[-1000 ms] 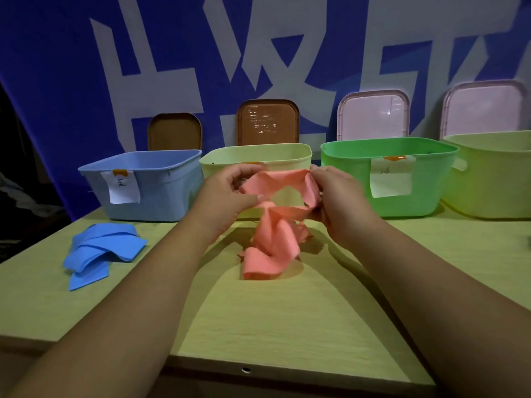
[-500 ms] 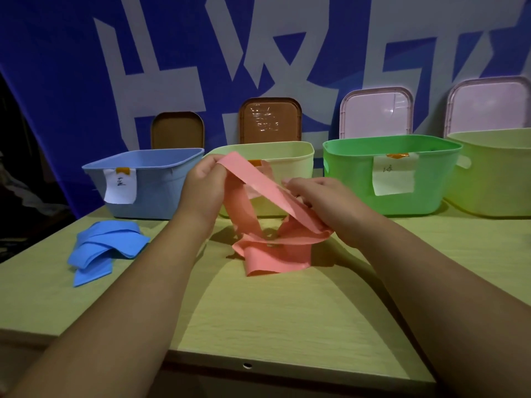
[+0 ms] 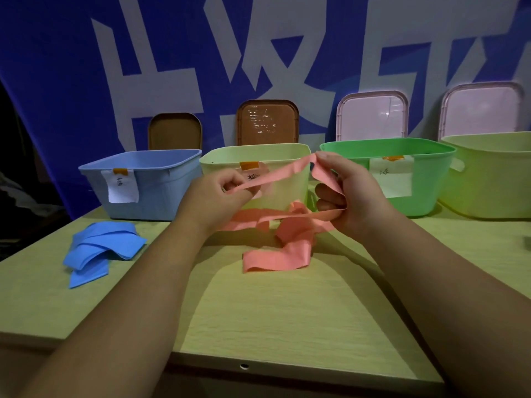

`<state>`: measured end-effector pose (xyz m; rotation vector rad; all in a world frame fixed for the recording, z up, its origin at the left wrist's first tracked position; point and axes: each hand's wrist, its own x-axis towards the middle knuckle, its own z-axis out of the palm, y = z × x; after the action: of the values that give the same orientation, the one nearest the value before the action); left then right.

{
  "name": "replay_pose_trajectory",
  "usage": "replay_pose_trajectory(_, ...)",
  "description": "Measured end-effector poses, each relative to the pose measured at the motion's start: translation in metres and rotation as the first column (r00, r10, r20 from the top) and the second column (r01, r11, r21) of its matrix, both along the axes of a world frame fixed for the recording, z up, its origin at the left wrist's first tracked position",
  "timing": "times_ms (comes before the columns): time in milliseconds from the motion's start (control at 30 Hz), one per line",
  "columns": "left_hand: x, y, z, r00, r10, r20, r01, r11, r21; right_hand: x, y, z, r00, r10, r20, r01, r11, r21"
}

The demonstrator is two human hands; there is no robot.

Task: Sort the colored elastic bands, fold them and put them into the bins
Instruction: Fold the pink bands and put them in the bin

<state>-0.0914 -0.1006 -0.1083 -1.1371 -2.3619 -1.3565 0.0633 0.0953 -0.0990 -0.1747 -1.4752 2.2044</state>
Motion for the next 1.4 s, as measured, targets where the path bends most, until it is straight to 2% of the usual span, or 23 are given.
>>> replay_pose_trajectory(100,0.002,0.0,0.0,1.0,-0.026,0.001,0.026,0.999,-0.027,-0.001,-0.004,-0.001,0.999,0.035,0.026,-0.035,0.999,0.006)
replay_pose_trajectory(300,0.012,0.0,0.001,0.976,-0.205,0.069,0.208,0.978,-0.028,-0.001,-0.015,0.0,0.989,0.143,0.026,-0.145,0.986,0.085)
replay_pose_trajectory(433,0.017,0.002,0.002,0.902,-0.384,0.199,0.364,0.922,0.132,-0.005,-0.014,-0.004,0.987,0.16,0.028,-0.162,0.978,0.13)
replay_pose_trajectory(500,0.017,0.001,0.003,0.875,-0.427,0.229,0.38,0.898,0.223,-0.005,-0.016,-0.004,0.99,0.14,0.024,-0.142,0.979,0.148)
replay_pose_trajectory(700,0.01,0.001,0.006,0.916,-0.356,0.185,0.286,0.903,0.321,-0.011,-0.018,-0.009,0.992,0.113,0.061,-0.123,0.971,0.207)
replay_pose_trajectory(1000,0.009,0.006,0.005,0.921,-0.323,0.22,0.226,0.9,0.373,-0.011,-0.023,-0.013,0.993,0.085,0.078,-0.107,0.938,0.331)
replay_pose_trajectory(1400,0.01,0.001,0.007,0.944,-0.28,0.176,0.195,0.9,0.39,-0.01,-0.031,-0.014,0.983,-0.043,0.18,-0.057,0.855,0.516)
